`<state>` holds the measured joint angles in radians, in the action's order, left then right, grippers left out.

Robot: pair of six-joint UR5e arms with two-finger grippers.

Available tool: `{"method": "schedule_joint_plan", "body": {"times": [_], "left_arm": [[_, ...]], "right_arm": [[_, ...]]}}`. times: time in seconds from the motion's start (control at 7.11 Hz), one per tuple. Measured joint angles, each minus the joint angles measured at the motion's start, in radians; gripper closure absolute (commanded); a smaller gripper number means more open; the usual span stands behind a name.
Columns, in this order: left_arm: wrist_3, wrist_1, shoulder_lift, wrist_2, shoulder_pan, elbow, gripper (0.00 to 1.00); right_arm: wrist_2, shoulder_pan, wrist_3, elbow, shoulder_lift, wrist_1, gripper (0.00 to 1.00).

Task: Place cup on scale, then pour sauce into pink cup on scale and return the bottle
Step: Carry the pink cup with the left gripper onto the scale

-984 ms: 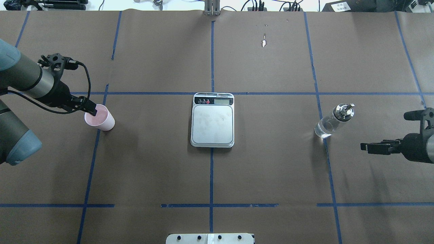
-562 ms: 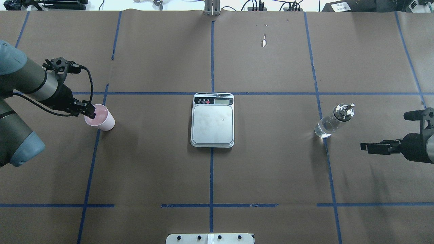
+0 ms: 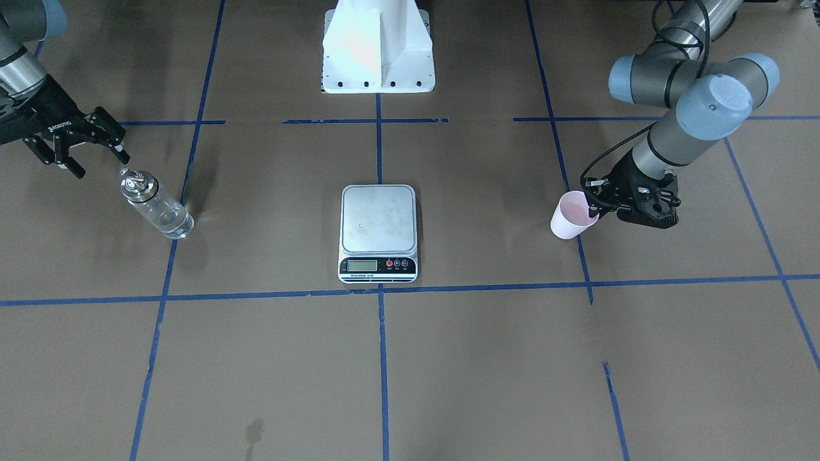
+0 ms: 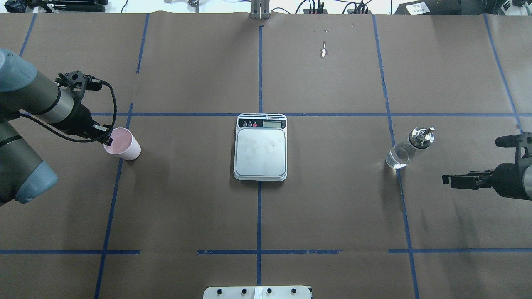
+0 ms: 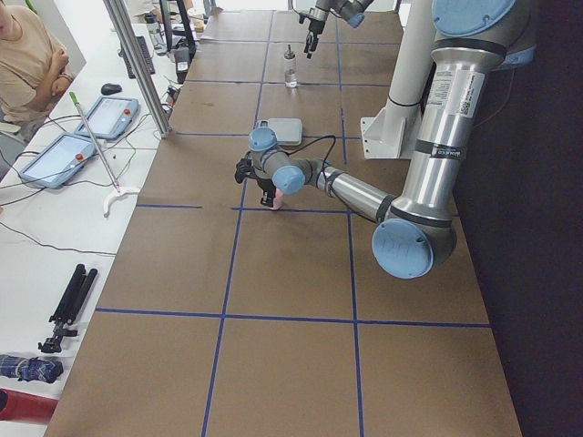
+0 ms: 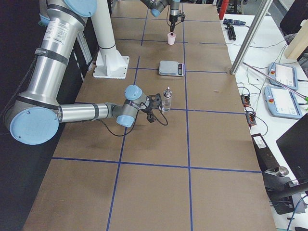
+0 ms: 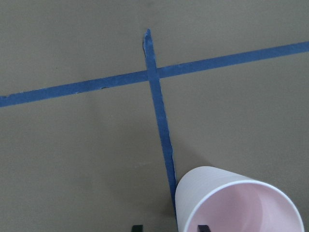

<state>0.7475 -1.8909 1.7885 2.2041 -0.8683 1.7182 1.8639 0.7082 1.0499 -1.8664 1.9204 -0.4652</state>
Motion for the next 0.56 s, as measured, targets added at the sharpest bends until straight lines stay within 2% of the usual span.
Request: {"method": "schedule_joint_plan", "body": {"times": [0.28,0.56], "left_arm": [[0.034,0.108,0.059,0.006,-0.001,0.056,1.0],[0.11,0.27,0.18,0.002,0.004,0.102,1.0]], "right_arm": [[0.0,-0.001,0.0,-0.001,0.0,0.0,0.0],[-0.001,-0.001,0.001,-0.002,-0.002,0.0,0.0]]}}
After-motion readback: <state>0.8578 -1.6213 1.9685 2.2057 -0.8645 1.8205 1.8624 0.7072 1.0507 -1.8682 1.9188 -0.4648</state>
